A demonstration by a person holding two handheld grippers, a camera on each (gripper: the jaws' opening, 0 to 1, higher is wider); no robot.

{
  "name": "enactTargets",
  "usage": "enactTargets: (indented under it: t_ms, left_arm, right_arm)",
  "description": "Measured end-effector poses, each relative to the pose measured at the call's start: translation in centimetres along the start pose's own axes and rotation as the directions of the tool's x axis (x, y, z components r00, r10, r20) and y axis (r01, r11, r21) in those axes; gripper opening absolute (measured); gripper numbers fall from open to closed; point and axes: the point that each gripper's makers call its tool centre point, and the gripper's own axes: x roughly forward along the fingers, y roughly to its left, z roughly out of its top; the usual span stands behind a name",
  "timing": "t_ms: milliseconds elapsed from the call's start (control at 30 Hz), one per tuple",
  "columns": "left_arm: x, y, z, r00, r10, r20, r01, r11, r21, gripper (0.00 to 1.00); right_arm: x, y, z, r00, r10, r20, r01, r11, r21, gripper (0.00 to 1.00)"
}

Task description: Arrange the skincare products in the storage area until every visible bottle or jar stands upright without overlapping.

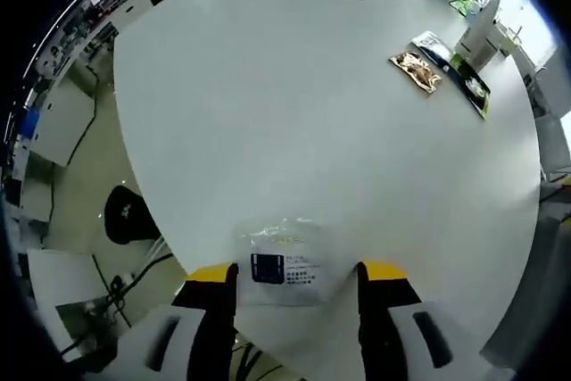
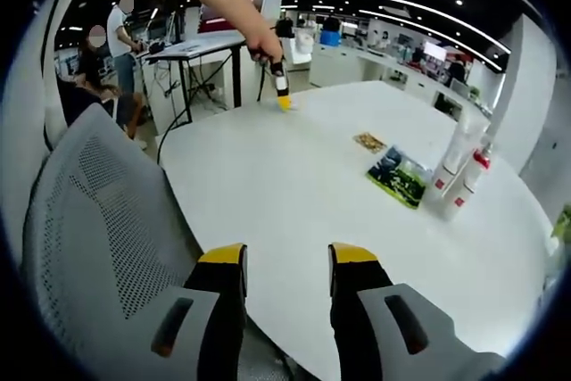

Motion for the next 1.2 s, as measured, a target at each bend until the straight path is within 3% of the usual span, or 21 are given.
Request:
enactTargets:
  t_ms: [67, 133, 333, 533, 700, 767, 800, 967, 1033, 1100, 1133, 1200]
  left_arm:
    - [0.0, -0.1, 0.1, 1.000, 0.000, 0.012, 0.000, 1.000, -0.007, 0.52]
    - [-0.1, -0.3, 0.3, 0.999, -0.001, 0.043, 0.003, 0.999, -0.036, 0.42]
    - [0.2, -0.8, 0.4, 0.996, 0.030, 0.085, -0.020, 0.993, -0.117, 0.41]
    - [-0.5, -3.7, 0.1, 0.985, 0.066, 0.160, -0.048, 0.992, -0.117, 0.38]
    - [-1.5, -7.6, -0.7, 0.979, 0.025, 0.200, -0.005, 0.995, -0.101, 0.34]
    - [-1.7, -9.3, -0.6, 0.972, -0.016, 0.233, 0.047, 0.991, -0.129, 0.32]
    - [-1.9, -10.4, -1.1, 0.975, -0.022, 0.222, 0.050, 0.991, -0.124, 0.31]
    - [-2.5, -15.7, -1.8, 0.972, -0.069, 0.226, 0.077, 0.997, -0.026, 0.28]
    - [-3.1, -18.0, -2.1, 0.969, -0.091, 0.232, 0.090, 0.996, 0.015, 0.04]
    - [-3.4, -19.8, -2.0, 0.965, -0.083, 0.250, 0.086, 0.996, 0.001, 0.01]
    - [-3.4, -21.3, -2.1, 0.963, -0.112, 0.247, 0.116, 0.993, -0.005, 0.01]
    - [-3.4, -22.2, -2.6, 0.968, -0.097, 0.233, 0.092, 0.995, 0.033, 0.01]
  right_arm:
    - [0.0, 0.1, 0.0, 1.000, 0.002, -0.003, -0.002, 1.000, -0.003, 0.34]
    - [0.0, 0.1, 0.0, 1.000, 0.004, -0.003, -0.004, 1.000, -0.005, 0.34]
    - [-0.1, -0.1, 0.2, 1.000, -0.004, 0.005, 0.004, 1.000, -0.009, 0.33]
    - [-0.2, 0.1, 0.5, 1.000, 0.001, 0.022, -0.001, 1.000, -0.017, 0.34]
    - [-0.4, 0.4, 1.0, 0.999, 0.009, 0.043, -0.007, 0.999, -0.040, 0.34]
    - [-0.5, 0.4, 1.2, 0.999, 0.009, 0.052, -0.007, 0.999, -0.044, 0.33]
    - [-0.6, 0.4, 1.2, 0.998, 0.008, 0.056, -0.005, 0.999, -0.047, 0.33]
    - [-0.9, 0.9, 1.6, 0.997, 0.019, 0.079, -0.014, 0.997, -0.071, 0.33]
    - [-0.9, 1.2, 1.7, 0.996, 0.031, 0.083, -0.024, 0.996, -0.084, 0.33]
    - [-0.9, 1.6, 1.7, 0.995, 0.044, 0.084, -0.036, 0.995, -0.096, 0.32]
    - [-0.9, 1.7, 1.8, 0.995, 0.050, 0.085, -0.042, 0.994, -0.098, 0.32]
    - [-1.0, 2.1, 2.0, 0.994, 0.062, 0.093, -0.051, 0.993, -0.108, 0.32]
